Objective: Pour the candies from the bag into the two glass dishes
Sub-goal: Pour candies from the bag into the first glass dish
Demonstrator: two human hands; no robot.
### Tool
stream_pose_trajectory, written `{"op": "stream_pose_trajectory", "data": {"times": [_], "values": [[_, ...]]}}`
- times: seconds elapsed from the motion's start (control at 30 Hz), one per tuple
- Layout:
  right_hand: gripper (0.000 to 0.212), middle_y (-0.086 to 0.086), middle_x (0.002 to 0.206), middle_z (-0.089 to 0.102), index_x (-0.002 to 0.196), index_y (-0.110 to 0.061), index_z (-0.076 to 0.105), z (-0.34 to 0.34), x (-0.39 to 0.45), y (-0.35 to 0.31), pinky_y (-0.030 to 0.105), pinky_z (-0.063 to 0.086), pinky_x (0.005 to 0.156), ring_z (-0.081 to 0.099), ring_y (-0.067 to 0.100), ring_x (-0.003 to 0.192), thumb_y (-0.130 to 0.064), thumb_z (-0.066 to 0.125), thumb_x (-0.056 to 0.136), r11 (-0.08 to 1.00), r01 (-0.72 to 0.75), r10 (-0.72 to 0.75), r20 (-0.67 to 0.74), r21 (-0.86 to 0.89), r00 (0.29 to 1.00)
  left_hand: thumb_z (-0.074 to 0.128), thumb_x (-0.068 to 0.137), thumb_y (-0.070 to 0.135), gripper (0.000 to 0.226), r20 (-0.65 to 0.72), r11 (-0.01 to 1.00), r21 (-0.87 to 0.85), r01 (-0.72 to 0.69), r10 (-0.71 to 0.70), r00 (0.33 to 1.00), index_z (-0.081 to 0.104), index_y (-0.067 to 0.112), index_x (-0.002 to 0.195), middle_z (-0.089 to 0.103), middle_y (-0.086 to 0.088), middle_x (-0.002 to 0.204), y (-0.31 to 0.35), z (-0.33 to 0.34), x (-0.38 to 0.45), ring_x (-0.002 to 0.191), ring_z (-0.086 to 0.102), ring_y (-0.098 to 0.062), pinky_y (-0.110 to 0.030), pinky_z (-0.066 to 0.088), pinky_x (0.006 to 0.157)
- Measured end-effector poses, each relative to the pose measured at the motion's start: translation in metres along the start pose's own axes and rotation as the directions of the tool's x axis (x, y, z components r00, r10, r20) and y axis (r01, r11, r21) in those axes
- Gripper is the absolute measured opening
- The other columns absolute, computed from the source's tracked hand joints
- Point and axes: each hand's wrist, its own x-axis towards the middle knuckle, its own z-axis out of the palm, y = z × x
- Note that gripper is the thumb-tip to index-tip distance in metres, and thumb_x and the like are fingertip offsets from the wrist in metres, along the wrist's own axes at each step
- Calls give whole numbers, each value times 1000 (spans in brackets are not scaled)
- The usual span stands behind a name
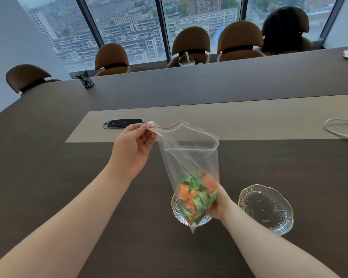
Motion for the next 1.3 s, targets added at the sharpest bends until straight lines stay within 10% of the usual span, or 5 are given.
{"op": "stream_pose_trajectory", "data": {"times": [0.1, 0.3, 0.5, 0.83, 1.3], "values": [[68, 17, 103, 71, 112, -6, 67, 5, -4, -8, 45, 50, 89, 65, 34, 95, -44, 83, 57, 999, 15, -14, 11, -29, 1000, 41, 95, 1, 21, 3, 1000, 6, 8, -8, 1000, 55, 5, 80, 69, 0, 59, -1, 5, 4, 57, 66, -8, -16, 57, 60], [73, 14, 123, 66, 127, -15, 59, -17, 9, -27, 46, 43, 100, 63, 32, 113, -67, 22, 91, 994, 97, -89, -121, 58, 989, 40, 95, 1, 21, 20, 997, 63, 33, -35, 999, 55, 5, 81, 70, -1, 61, -6, -2, 15, 57, 67, -8, -18, 56, 57], [91, 16, 131, 60, 132, -15, 51, -28, -1, -51, 46, 49, 93, 60, 34, 114, -80, 46, 69, 987, 91, -132, -334, -133, 933, 44, 93, -2, 23, -11, 908, 406, 101, -105, 994, 51, 7, 74, 73, -2, 64, -19, -22, 24, 56, 68, -10, -19, 57, 53], [31, 11, 100, 62, 98, -17, 48, -48, -21, -75, 53, 55, 85, 66, 30, 89, -37, 67, 83, 849, 242, -480, -492, -470, 727, 55, 80, 8, 10, -156, 176, 968, 182, -150, 976, 62, 2, 78, 69, -4, 58, -86, -67, 21, 53, 58, -18, -26, 49, 47], [26, 8, 79, 55, 78, -18, 44, -33, -27, -80, 47, 55, 68, 58, 25, 72, -10, 68, 75, 657, 168, -637, -422, -735, 645, 47, 75, 16, 10, -248, 167, 945, 280, -191, 950, 54, 13, 68, 73, -11, 75, -167, -89, 5, 60, 57, -26, -42, 56, 70]]}}
